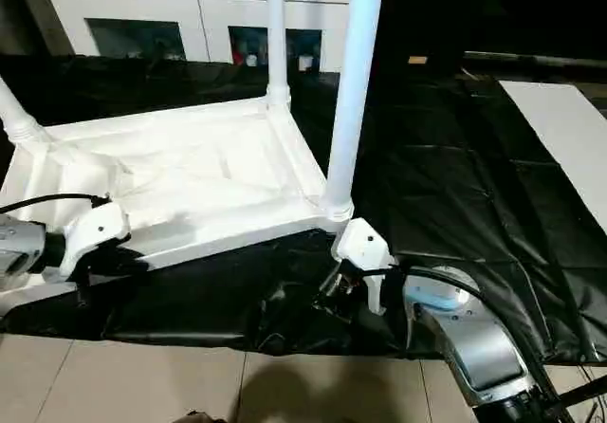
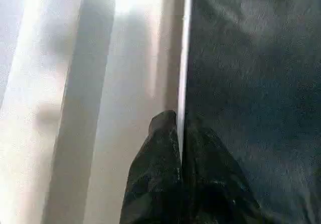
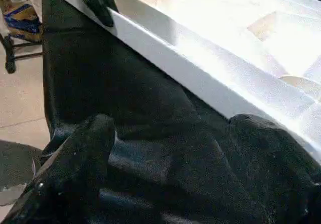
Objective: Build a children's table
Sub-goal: Rotate table base
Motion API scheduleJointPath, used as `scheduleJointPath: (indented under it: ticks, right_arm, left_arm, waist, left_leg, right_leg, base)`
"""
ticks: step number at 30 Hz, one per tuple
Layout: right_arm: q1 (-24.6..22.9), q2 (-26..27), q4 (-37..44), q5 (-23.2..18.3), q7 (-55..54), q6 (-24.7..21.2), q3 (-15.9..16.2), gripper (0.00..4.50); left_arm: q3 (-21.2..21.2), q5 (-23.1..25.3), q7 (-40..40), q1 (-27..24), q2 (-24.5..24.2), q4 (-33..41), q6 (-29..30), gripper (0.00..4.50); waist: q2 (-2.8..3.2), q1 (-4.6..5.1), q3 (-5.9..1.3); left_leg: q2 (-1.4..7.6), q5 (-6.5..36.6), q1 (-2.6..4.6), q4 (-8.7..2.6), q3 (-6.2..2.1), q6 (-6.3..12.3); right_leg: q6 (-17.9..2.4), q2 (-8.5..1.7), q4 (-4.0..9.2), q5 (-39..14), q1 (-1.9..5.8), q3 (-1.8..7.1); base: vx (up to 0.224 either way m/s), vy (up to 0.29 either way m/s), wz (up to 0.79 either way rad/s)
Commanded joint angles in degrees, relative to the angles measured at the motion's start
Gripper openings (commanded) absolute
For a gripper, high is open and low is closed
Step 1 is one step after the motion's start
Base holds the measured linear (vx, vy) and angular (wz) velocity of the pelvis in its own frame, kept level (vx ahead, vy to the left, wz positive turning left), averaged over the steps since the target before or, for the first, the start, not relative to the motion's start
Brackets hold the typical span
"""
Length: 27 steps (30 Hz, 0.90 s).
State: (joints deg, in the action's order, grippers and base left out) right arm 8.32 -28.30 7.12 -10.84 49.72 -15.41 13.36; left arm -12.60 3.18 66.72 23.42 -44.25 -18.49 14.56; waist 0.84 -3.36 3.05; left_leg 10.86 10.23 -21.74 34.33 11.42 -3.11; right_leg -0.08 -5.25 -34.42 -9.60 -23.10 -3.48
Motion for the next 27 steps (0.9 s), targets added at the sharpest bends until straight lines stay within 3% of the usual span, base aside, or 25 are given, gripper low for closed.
scheduleJointPath:
  ticks: [1, 5, 6, 8, 9, 11, 12, 14, 15, 18, 19, 25, 26, 27]
  right_arm:
    - [0.35, -0.18, 0.61, 0.47, -0.61, 0.56, -0.19, 4.0]
    - [0.76, 0.05, 0.3, 0.66, -0.83, 0.63, -0.15, 4.0]
    - [1.03, 0.29, 0.01, 1.04, -1.08, 0.88, 0.1, 4.0]
    - [1.11, 0.44, -0.08, 1.4, -1.35, 1.06, 0.24, 4.0]
    - [1.29, 0.5, -0.28, 1.76, -1.52, 1.32, 0.29, 4.0]
    - [1.33, 0.48, -0.38, 1.93, -1.6, 1.43, 0.3, 4.0]
    - [1.29, 0.47, -0.39, 2.33, -2.05, 1.52, 0.28, 4.0]
    - [1.24, 0.46, -0.35, 2.46, -2.29, 1.5, 0.25, 4.0]
    - [1.06, 0.42, -0.22, 2.68, -2.81, 1.41, 0.16, 4.0]
    - [0.62, 0.43, -0.3, 3.22, -3.63, 1.61, 0.01, 4.0]
    - [0.58, 0.42, -0.32, 3.29, -3.68, 1.68, 0.02, 4.0]
    - [0.1, 0.51, -0.32, 3.99, -4.3, 1.86, -0.02, 4.0]
    - [0.13, 0.45, -0.38, 4.15, -4.4, 1.93, 0.11, 4.0]
    - [0.16, 0.37, -0.43, 4.35, -4.52, 2.06, 0.29, 4.0]
  left_arm:
    - [-0.02, 0.41, -2.7, 2.54, 1.29, -0.73, -0.5, 0.02]
    - [-0.97, 1.31, -5.42, 6.46, 5.25, -3.03, -2.88, 0.02]
    - [-2.06, 2.58, -8.49, 10.25, 9.13, -7.09, -5.75, 0.02]
    - [-2.8, 3.35, -10.45, 12.82, 12.07, -10.31, -8.63, 0.02]
    - [-3.31, 3.92, -12.8, 15.76, 15.63, -14.37, -11.26, 0.02]
    - [-3.72, 4.58, -14.45, 17.32, 17.42, -16.53, -13.12, 0.02]
    - [-4.36, 5.45, -17.22, 20.04, 20.82, -20.41, -15.79, 0.02]
    - [-4.71, 5.8, -18.27, 21.19, 22.33, -22.09, -16.88, 0.02]
    - [-5.46, 6.59, -20.06, 23.01, 24.84, -24.72, -18.85, 0.02]
    - [-6.26, 7.91, -24.35, 26.46, 29.5, -30.37, -23.64, 0.02]
    - [-6.35, 8.12, -24.93, 26.74, 29.85, -30.86, -23.96, 0.02]
    - [-6.07, 9.7, -32.83, 30.78, 35.41, -38.04, -29.42, 0.02]
    - [-5.98, 10.03, -34.45, 31.64, 36.02, -39.53, -29.79, 0.02]
    - [-5.77, 10.57, -37.13, 32.81, 36.63, -41.4, -30.09, 0.02]
  waist:
    - [0.7, -0.05, -3.53]
    - [0.41, -0.24, -3.62]
    - [0.38, -0.32, -3.62]
    - [0.33, -0.96, -3.83]
    - [0.54, -1.27, -4.07]
    - [0.47, -1.64, -4.18]
    - [0.58, -1.76, -4.27]
    - [0.24, -2.05, -4.59]
    - [0.45, -1.99, -4.58]
    - [0.76, -2.31, -4.89]
    - [0.5, -2.49, -4.97]
    - [0.18, -2.65, -4.87]
    - [0.63, -2.65, -4.89]
    - [0.31, -2.56, -4.87]
  left_leg:
    - [2.31, 19.02, 1.54, -5.0, -1.56, -0.74]
    - [2.22, 18.34, 1.58, -4.75, -1.43, -0.54]
    - [2.12, 17.62, 1.54, -4.65, -1.36, -0.18]
    - [2.15, 17.55, 2.02, -4.25, -1.16, -0.04]
    - [2.27, 15.57, 1.45, -4.27, -1.42, -0.03]
    - [2.23, 14.29, 1.31, -4.11, -1.39, 0.44]
    - [2.07, 13.13, 1.1, -4.0, -1.37, 0.81]
    - [2.16, 11.77, 1.09, -3.79, -1.4, 1.3]
    - [2.09, 10.1, 0.57, -3.76, -1.51, 2.05]
    - [2.15, 8.93, 0.79, -3.36, -1.53, 3.45]
    - [2.14, 8.3, 0.65, -3.23, -1.54, 3.98]
    - [2.24, 8.53, 0.5, -3.16, -1.58, 5.59]
    - [2.2, 8.59, 0.51, -3.11, -1.61, 5.58]
    - [2.25, 8.85, 0.53, -3.12, -1.61, 5.66]
  right_leg:
    - [-10.86, -2.86, 3.97, -16.95, 1.9, 2.51]
    - [-10.85, -2.85, 4.1, -16.71, 1.88, 2.51]
    - [-10.75, -2.76, 4.23, -16.46, 1.8, 2.5]
    - [-10.77, -2.81, 4.41, -15.94, 1.47, 2.58]
    - [-11.18, -3.09, 3.8, -13.62, 2.13, 2.54]
    - [-11.0, -2.93, 3.78, -11.67, 2.16, 2.4]
    - [-11.22, -2.86, 3.59, -9.77, 2.32, 2.33]
    - [-11.86, -2.95, 3.21, -6.64, 2.55, 2.28]
    - [-12.35, -2.9, 2.96, -4.0, 2.83, 2.18]
    - [-13.58, -3.0, 2.74, -0.38, 2.93, 2.09]
    - [-14.08, -3.07, 2.57, 0.97, 3.1, 2.02]
    - [-14.6, -3.2, 2.74, 0.84, 3.28, 1.9]
    - [-14.61, -3.21, 2.73, 0.75, 3.26, 1.91]
    - [-14.6, -3.18, 2.83, 0.59, 3.29, 1.89]
  base:
    - [0.0, 0.0, 0.0]
    - [0.0, 0.0, 0.0]
    - [0.0, 0.0, 0.0]
    - [0.0, 0.0, 0.0]
    - [0.0, 0.0, 0.0]
    - [0.0, 0.0, 0.0]
    - [0.0, 0.0, 0.0]
    - [0.0, 0.0, 0.0]
    - [0.0, 0.0, 0.0]
    - [0.0, 0.0, 0.0]
    - [0.0, 0.0, 0.0]
    - [0.0, 0.0, 0.0]
    - [0.0, 0.0, 0.0]
    - [0.0, 0.0, 0.0]
